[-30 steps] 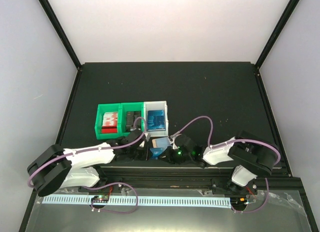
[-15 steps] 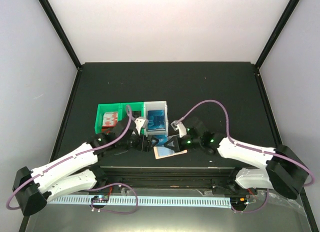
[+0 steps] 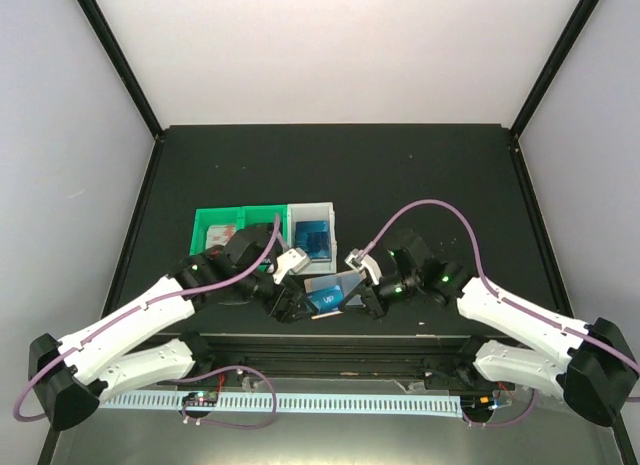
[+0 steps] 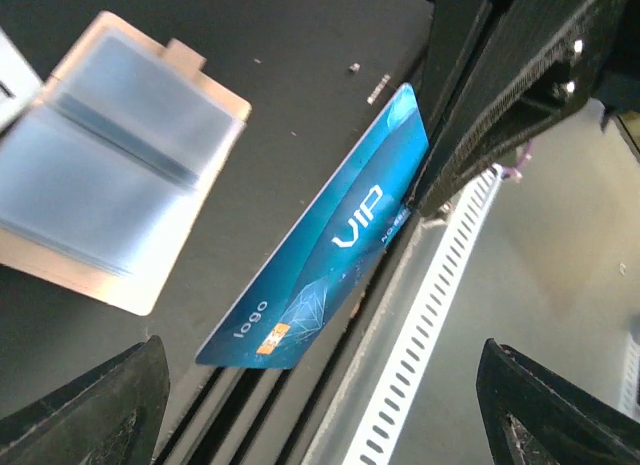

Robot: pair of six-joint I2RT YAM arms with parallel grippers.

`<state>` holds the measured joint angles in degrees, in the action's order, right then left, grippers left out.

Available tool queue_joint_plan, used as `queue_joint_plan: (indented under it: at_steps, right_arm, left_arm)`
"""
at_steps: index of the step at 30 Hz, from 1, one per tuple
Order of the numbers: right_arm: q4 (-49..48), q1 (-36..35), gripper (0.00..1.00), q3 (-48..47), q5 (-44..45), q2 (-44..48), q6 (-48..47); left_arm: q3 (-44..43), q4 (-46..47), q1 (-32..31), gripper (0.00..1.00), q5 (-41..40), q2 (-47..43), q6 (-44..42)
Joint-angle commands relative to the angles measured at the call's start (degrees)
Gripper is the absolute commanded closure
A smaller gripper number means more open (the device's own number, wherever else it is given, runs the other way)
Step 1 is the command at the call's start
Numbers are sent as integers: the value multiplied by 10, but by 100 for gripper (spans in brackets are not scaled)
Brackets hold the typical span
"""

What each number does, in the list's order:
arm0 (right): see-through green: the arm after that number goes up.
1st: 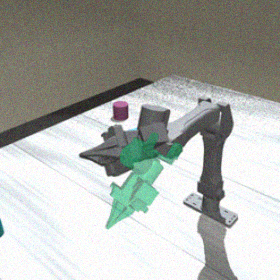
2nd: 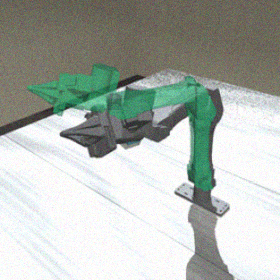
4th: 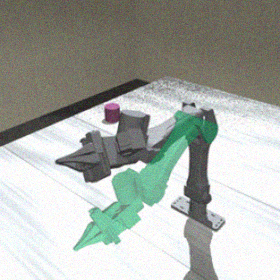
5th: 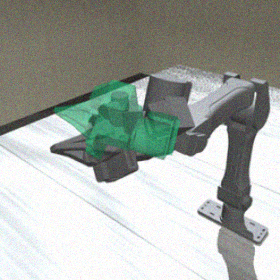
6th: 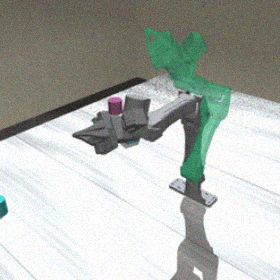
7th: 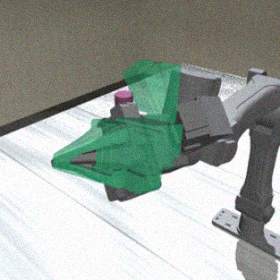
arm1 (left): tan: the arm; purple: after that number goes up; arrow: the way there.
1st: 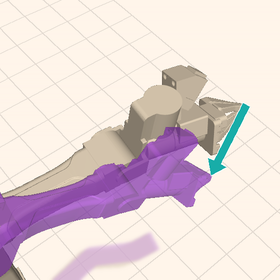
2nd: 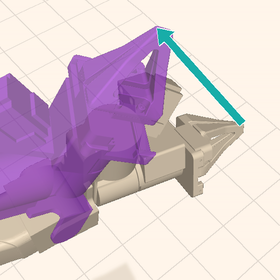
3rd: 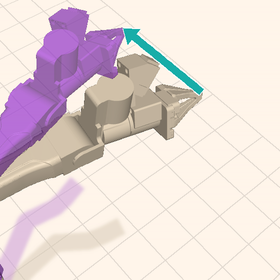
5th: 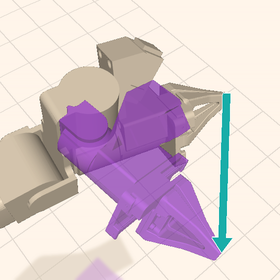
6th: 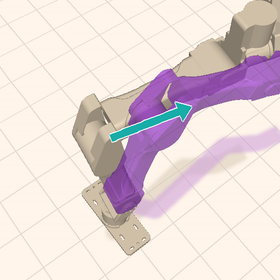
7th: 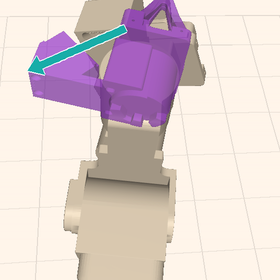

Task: Put the credit cards into the card holder
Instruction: Pick up the credit card from the center of the board.

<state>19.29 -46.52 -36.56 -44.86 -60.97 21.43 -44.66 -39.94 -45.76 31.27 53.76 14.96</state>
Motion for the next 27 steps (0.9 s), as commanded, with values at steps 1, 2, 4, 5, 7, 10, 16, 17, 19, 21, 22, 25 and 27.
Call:
queue_joint_plan:
  at_steps: [1,2,4,5,7,10,16,17,19,21,22,25,27]
  right_arm:
    - [-6,2,99,-8,-57,19,-18]
    - [-7,2,99,-8,-62,20,-18]
    - [-15,1,99,-5,-84,23,-14]
    - [-20,1,99,-4,-97,24,-11]
    - [-28,1,99,-2,-111,26,-7]
    - [-33,0,99,-1,-121,29,-4]
    - [-33,-6,99,1,-122,21,-4]
    - [-33,-6,99,2,-121,20,-4]
    - [-31,-7,99,1,-119,18,-6]
    - [-31,-8,99,1,-117,16,-7]
    - [-31,-8,99,1,-117,16,-7]
    - [-32,-9,99,1,-117,15,-7]
    - [-32,-9,99,1,-116,14,-7]
  left_arm:
    - [-19,-21,3,15,79,8,-48]
    - [-23,-20,3,15,88,12,-51]
    - [-27,-18,4,16,107,19,-59]
    - [-28,-16,3,17,122,23,-64]
    - [-30,-14,4,21,144,30,-74]
    - [-37,-20,4,32,159,45,-88]
    - [-57,-24,13,50,180,59,-104]
    - [-58,-22,15,51,184,59,-104]
    - [-58,-18,19,54,191,57,-104]
    - [-57,-17,24,59,193,57,-105]
    - [-57,-16,25,63,194,56,-105]
    - [-56,-11,29,77,201,61,-104]
    - [-53,-5,29,87,212,65,-104]
